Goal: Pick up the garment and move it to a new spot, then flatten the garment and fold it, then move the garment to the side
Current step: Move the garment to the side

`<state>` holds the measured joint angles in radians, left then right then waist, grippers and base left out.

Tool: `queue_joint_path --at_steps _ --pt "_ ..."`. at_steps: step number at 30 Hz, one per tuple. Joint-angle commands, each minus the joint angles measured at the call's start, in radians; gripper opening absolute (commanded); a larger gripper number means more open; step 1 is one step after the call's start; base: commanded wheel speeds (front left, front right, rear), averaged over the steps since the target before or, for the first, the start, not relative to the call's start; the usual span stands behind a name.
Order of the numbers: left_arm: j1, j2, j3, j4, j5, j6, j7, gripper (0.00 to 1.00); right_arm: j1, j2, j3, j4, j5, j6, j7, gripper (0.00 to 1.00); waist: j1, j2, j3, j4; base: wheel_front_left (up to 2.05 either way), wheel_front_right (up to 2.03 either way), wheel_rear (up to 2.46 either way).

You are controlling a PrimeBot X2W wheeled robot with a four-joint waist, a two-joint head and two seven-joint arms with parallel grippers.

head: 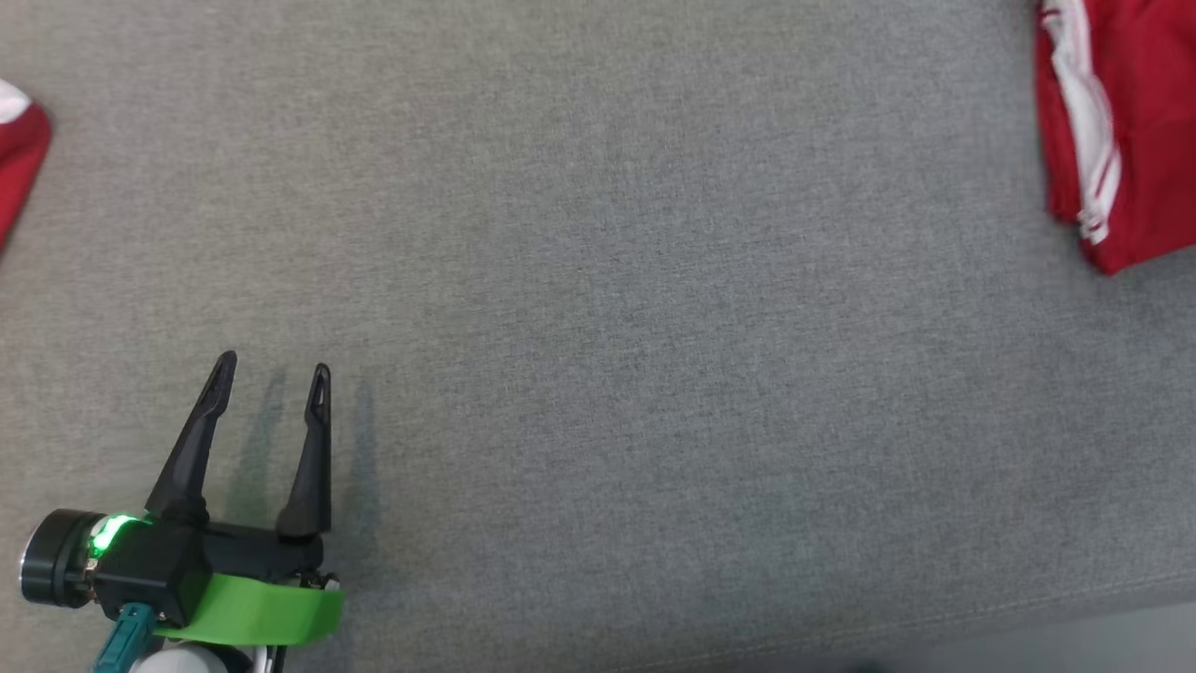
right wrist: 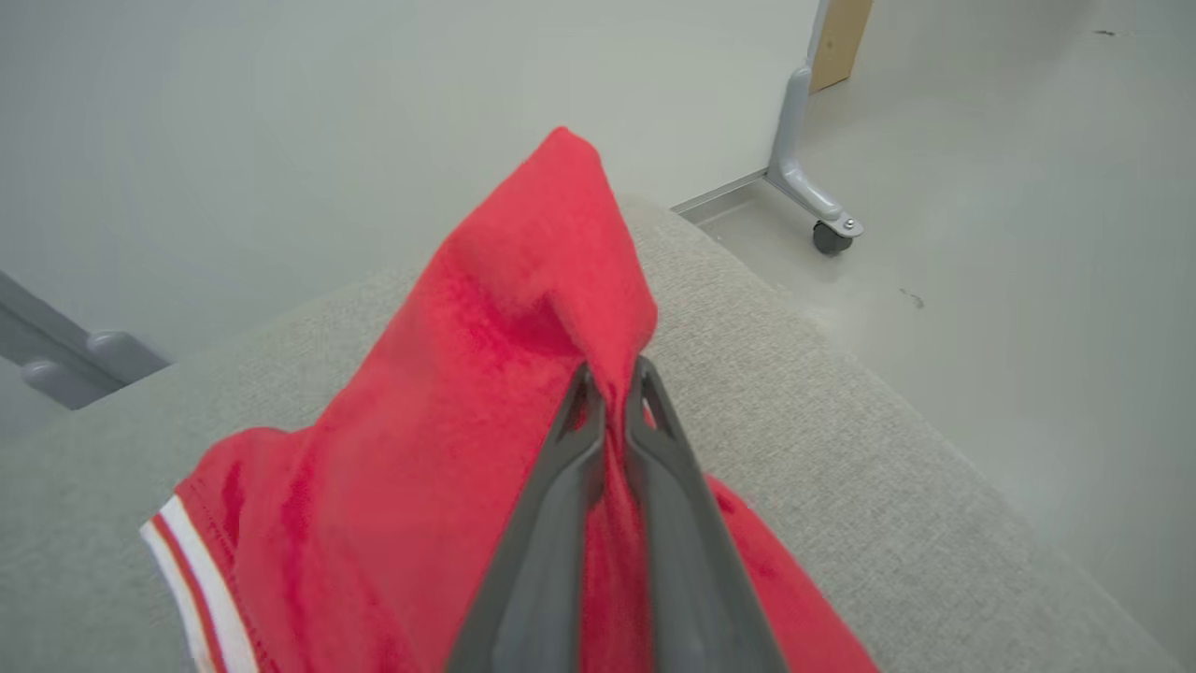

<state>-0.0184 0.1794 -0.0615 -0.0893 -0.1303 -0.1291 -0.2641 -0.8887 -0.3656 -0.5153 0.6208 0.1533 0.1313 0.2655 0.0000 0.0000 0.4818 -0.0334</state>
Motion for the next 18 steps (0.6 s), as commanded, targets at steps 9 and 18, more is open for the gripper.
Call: queue_joint_path --at_steps 9,18 --pt "-0.027 -0.024 0.002 0.007 -0.014 -0.002 0.0 1.0 -0.086 -0.051 -0.133 -0.028 -0.26 -0.001 -0.052 1.0 0.0 0.0 0.113 0.006 0.0 0.0 0.0" --pt "0.017 -0.081 0.016 0.054 -0.02 -0.002 0.0 1.0 0.017 -0.065 0.016 -0.069 -0.26 -0.001 -0.262 1.0 0.0 0.0 -0.07 0.047 0.0 0.0 0.0"
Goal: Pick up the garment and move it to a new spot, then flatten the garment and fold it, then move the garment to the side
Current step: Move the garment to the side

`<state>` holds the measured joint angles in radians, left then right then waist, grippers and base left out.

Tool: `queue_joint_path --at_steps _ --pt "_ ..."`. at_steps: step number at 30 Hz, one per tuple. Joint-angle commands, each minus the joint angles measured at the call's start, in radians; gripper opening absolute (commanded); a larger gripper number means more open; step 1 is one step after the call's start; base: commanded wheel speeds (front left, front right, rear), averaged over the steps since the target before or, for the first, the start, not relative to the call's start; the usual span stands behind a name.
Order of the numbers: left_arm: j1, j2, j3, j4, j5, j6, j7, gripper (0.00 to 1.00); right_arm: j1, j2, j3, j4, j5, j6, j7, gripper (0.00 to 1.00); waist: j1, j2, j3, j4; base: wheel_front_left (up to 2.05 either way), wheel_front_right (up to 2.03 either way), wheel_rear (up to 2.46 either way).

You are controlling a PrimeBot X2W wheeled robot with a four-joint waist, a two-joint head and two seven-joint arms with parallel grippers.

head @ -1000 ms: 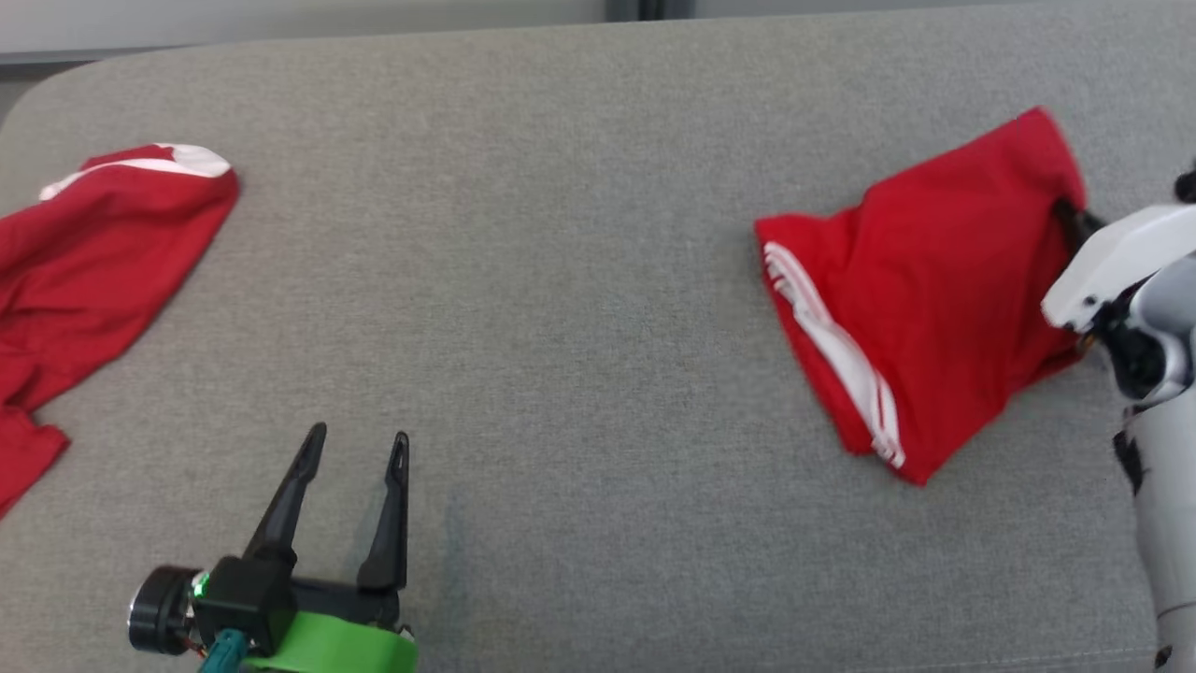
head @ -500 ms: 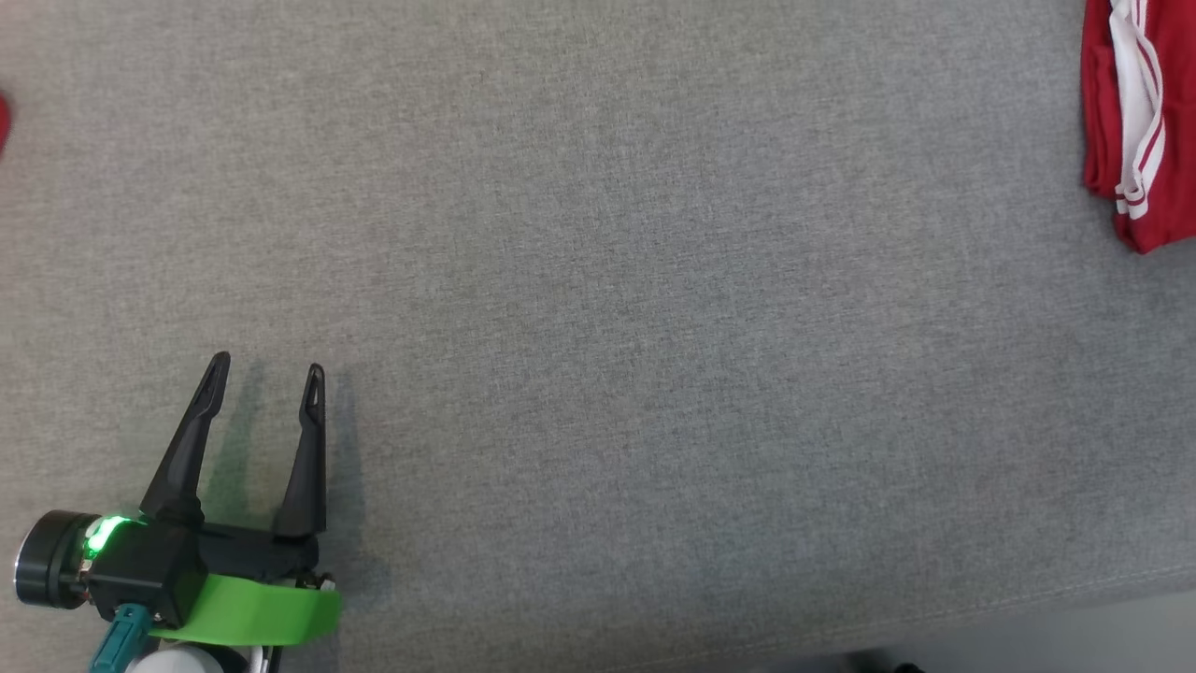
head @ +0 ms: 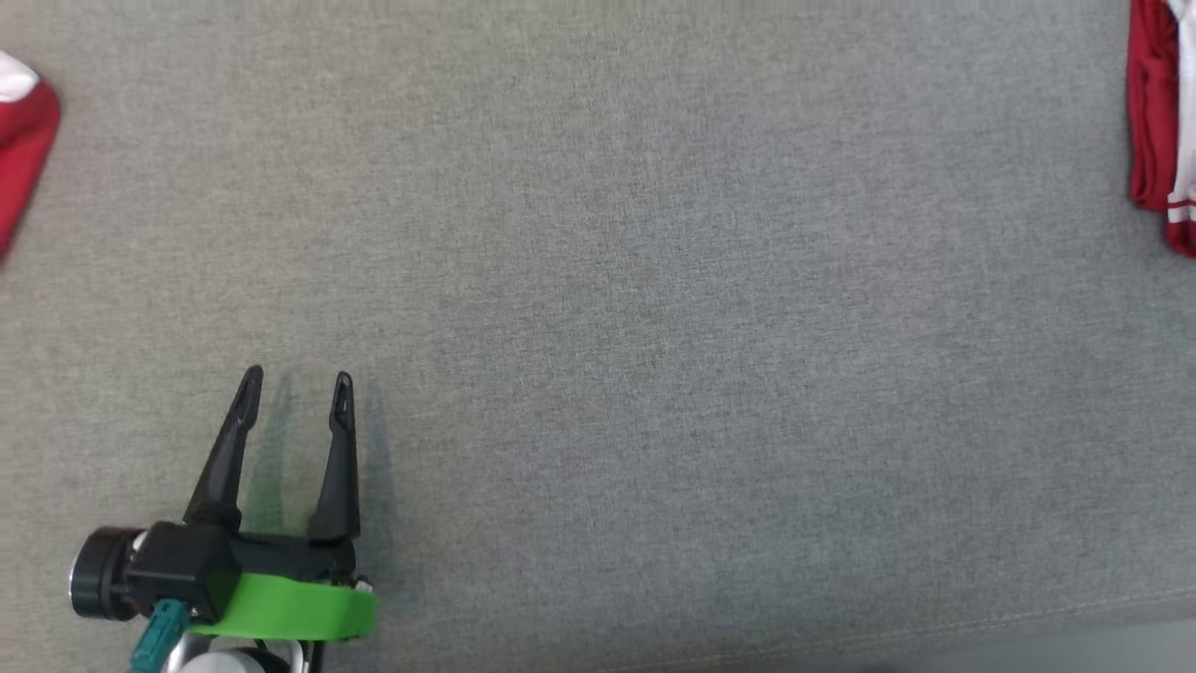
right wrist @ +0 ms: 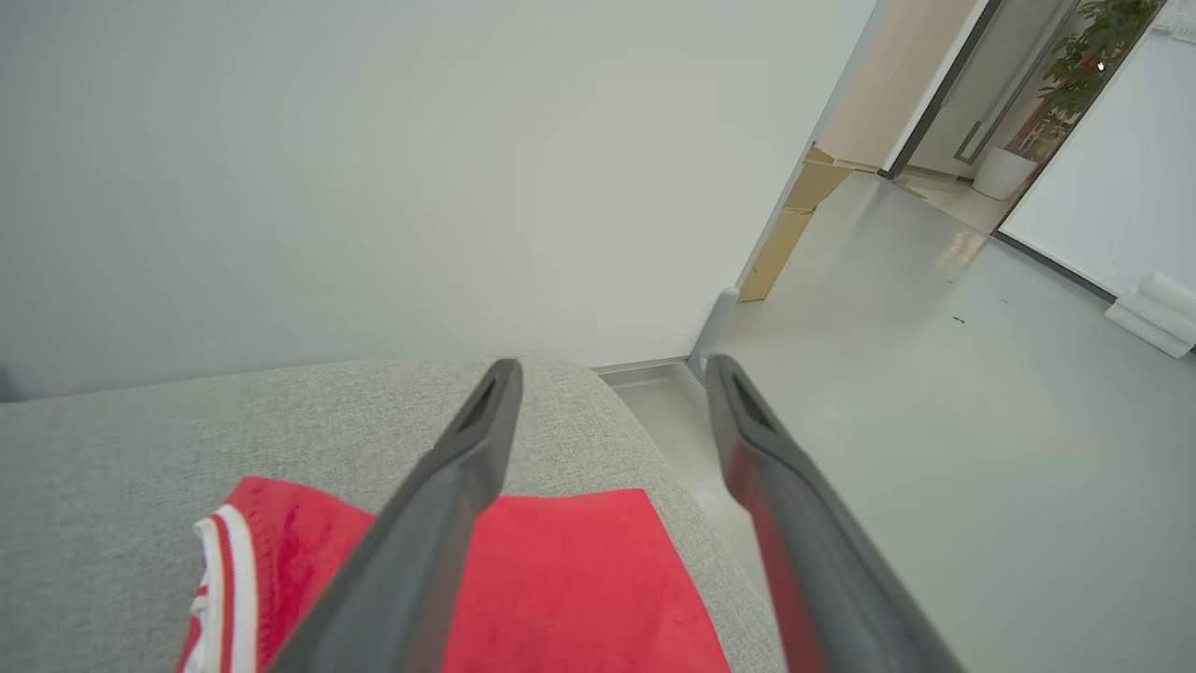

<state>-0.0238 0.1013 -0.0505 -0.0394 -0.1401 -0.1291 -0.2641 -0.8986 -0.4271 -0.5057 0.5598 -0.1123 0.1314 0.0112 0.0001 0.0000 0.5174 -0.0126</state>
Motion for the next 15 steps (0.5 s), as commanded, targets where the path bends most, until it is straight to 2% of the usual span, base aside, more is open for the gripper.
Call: queue_joint_path --at_steps 1,6,10,15 --pt "0.03 -0.009 0.003 0.015 -0.009 -0.002 0.0 1.0 0.055 0.0 0.038 -0.016 0.012 -0.001 -0.028 1.0 -0.0001 0.0 -0.134 0.03 0.0 0.0 0.0" --pt "0.092 -0.035 0.021 0.065 -0.002 -0.002 0.0 1.0 0.253 0.045 0.185 -0.11 0.115 -0.001 -0.121 1.0 -0.0001 0.0 -0.288 0.052 0.0 0.0 0.0" --pt "0.143 -0.044 0.038 0.094 0.0 0.007 0.0 1.0 0.456 0.104 0.232 -0.215 0.168 -0.002 -0.174 1.0 -0.0001 0.0 -0.395 0.071 0.0 0.0 0.0" --pt "0.188 -0.05 0.041 0.119 0.0 0.029 0.0 1.0 0.685 0.201 0.282 -0.32 0.182 -0.002 -0.234 1.0 -0.0001 0.0 -0.467 0.08 0.0 0.0 0.0"
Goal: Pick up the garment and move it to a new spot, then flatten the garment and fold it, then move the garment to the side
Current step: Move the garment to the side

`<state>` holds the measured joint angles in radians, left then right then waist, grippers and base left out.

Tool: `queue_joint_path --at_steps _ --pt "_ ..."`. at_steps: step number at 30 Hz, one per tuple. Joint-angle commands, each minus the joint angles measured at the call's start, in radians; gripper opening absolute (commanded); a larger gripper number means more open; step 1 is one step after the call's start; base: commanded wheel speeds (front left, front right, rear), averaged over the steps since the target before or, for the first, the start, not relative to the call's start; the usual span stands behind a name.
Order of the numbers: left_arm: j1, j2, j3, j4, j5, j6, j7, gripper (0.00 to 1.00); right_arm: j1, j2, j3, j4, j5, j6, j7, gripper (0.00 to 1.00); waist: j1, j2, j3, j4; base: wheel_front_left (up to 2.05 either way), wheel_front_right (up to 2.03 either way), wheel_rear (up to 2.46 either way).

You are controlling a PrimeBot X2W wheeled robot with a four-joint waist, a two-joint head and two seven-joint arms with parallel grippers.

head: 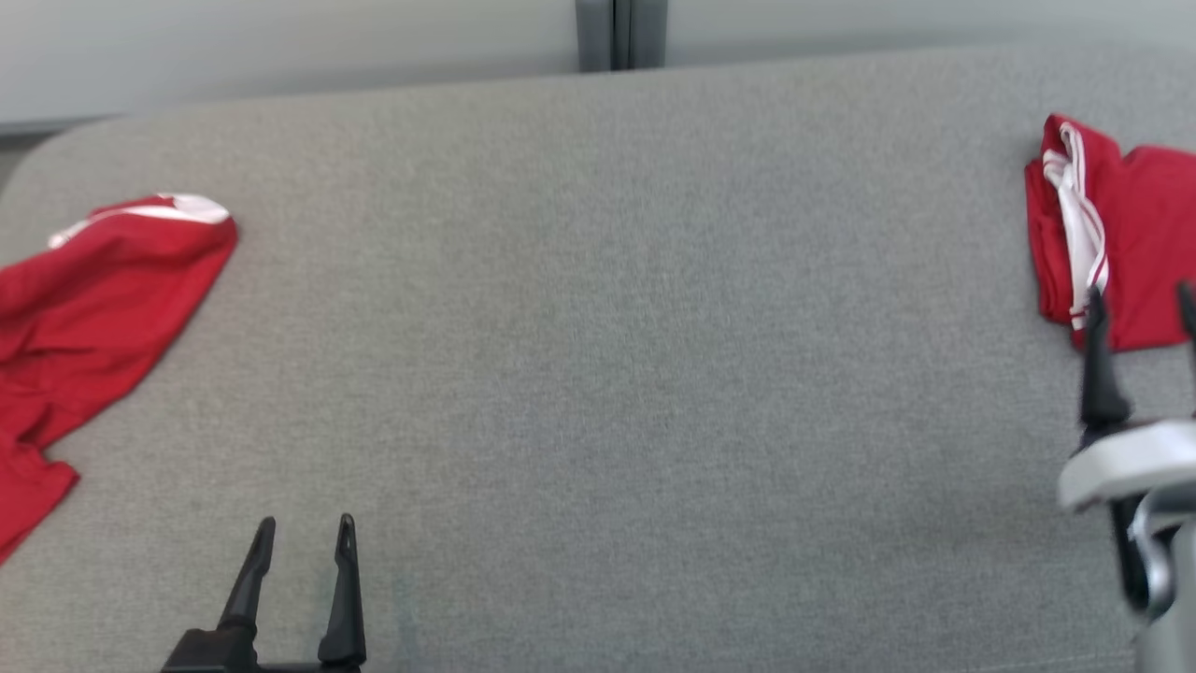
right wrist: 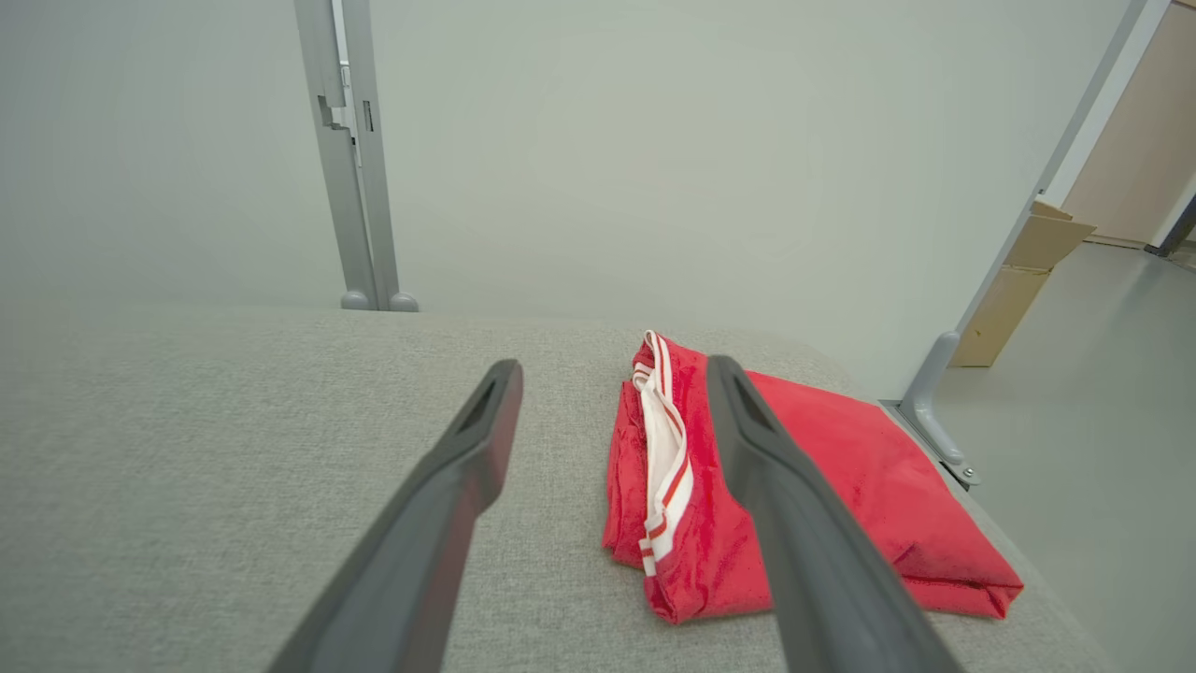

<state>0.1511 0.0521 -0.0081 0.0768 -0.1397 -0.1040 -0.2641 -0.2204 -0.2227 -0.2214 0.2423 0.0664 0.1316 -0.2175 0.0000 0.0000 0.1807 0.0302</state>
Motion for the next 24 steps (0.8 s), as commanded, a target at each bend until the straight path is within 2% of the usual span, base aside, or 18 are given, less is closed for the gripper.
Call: queue_joint_path --at_steps 1,5,13,24 --pt "0.02 -0.001 -0.003 0.013 0.006 0.004 0.0 1.0 0.058 0.021 0.023 -0.021 0.008 -0.002 -0.019 1.0 0.0 0.0 -0.142 0.038 0.0 0.0 0.0" --pt "0.034 -0.001 0.004 0.044 0.011 0.004 0.0 1.0 0.184 0.069 0.087 -0.034 0.009 -0.002 -0.042 1.0 0.0 0.0 -0.18 0.041 0.0 0.0 0.0" --pt "0.039 -0.001 0.033 0.072 0.005 -0.003 0.0 1.0 0.321 0.158 0.094 -0.079 0.005 -0.002 -0.047 1.0 0.0 0.0 -0.211 0.034 0.0 0.0 0.0" --pt "0.03 -0.001 0.012 0.068 -0.013 -0.017 0.0 1.0 0.353 0.171 0.119 -0.08 0.047 -0.002 -0.048 1.0 0.0 0.0 -0.213 0.018 0.0 0.0 0.0"
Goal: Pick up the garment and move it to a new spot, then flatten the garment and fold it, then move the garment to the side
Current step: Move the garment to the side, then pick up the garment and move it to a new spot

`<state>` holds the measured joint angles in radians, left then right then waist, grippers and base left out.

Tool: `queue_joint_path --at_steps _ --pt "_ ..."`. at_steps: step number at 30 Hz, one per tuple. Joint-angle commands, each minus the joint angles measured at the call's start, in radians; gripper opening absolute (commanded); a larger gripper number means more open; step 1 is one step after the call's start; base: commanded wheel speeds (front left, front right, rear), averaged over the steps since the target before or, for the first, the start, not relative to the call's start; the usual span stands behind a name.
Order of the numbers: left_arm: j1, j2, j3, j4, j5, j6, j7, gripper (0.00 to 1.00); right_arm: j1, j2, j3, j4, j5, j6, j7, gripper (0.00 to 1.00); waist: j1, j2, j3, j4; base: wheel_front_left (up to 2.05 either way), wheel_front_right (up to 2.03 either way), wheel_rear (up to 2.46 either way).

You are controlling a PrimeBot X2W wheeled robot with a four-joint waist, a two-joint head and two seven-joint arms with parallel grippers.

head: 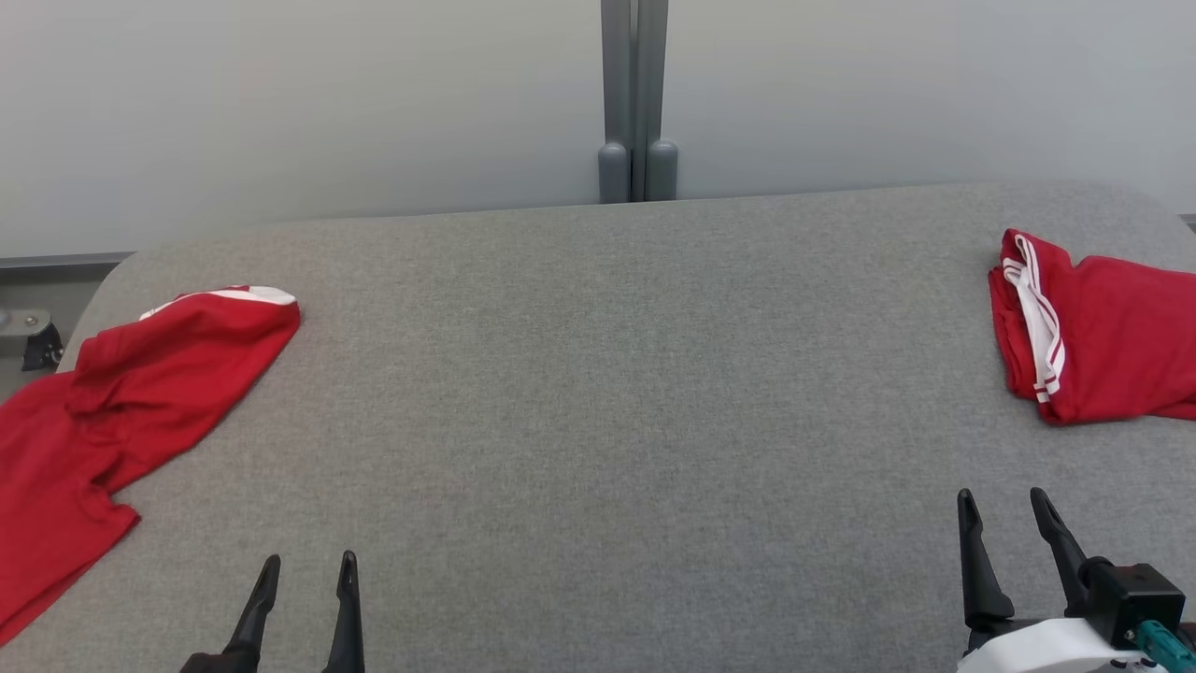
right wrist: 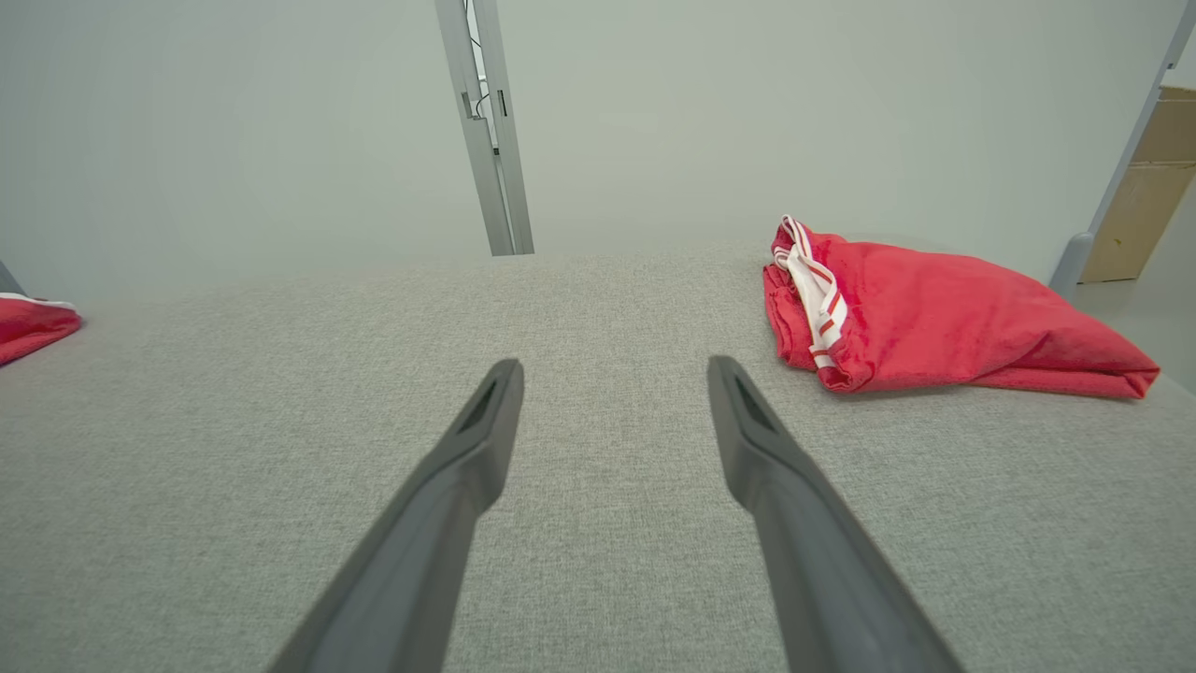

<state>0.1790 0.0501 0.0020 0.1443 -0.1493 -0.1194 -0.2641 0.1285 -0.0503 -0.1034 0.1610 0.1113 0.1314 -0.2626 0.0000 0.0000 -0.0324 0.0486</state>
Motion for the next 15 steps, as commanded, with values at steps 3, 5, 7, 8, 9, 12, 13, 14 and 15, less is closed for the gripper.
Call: queue_joint_path --at_steps 3,5,7,8,9,12,13,14,15 --pt "-0.002 0.001 0.004 0.003 0.002 -0.004 0.0 1.0 0.005 -0.001 -0.001 0.002 0.005 -0.001 -0.003 1.0 0.0 0.0 0.001 0.0 0.0 0.0 0.0" --pt "-0.003 0.001 0.006 0.005 0.004 -0.005 0.0 1.0 0.006 -0.001 -0.004 0.003 0.007 -0.001 -0.003 1.0 0.0 0.0 0.001 0.001 0.0 0.0 0.0" --pt "-0.005 0.001 0.007 0.006 0.005 -0.007 0.0 1.0 0.009 -0.001 -0.006 0.003 0.008 -0.002 -0.003 1.0 0.0 0.0 0.001 0.003 0.0 0.0 0.0" --pt "-0.005 0.001 0.007 0.006 0.005 -0.008 0.0 1.0 0.01 -0.001 -0.007 0.004 0.009 -0.001 -0.003 1.0 0.0 0.0 0.001 0.005 0.0 0.0 0.0" --pt "-0.005 0.001 0.006 0.007 0.005 -0.008 0.0 1.0 0.011 -0.001 -0.006 0.005 0.009 -0.001 -0.003 1.0 0.0 0.0 0.001 0.006 0.0 0.0 0.0" --pt "-0.008 0.001 0.001 0.009 0.005 -0.009 0.0 1.0 0.013 -0.001 -0.006 0.006 0.009 -0.001 -0.003 1.0 0.0 0.0 0.001 0.015 0.0 0.0 0.0" --pt "-0.011 0.001 -0.001 0.009 0.005 -0.01 0.0 1.0 0.014 0.0 -0.007 0.005 0.01 -0.001 -0.003 1.0 0.0 0.0 0.0 0.02 0.0 0.0 0.0" --pt "-0.012 0.001 -0.001 0.01 0.005 -0.01 0.0 1.0 0.014 -0.001 -0.004 0.004 0.01 -0.001 -0.003 1.0 0.0 0.0 -0.001 0.025 0.0 0.0 0.0" --pt "-0.014 0.001 -0.004 0.01 0.007 -0.01 0.0 1.0 0.017 0.0 -0.002 0.003 0.011 -0.001 -0.003 1.0 0.0 0.0 -0.002 0.035 0.0 0.0 0.0"
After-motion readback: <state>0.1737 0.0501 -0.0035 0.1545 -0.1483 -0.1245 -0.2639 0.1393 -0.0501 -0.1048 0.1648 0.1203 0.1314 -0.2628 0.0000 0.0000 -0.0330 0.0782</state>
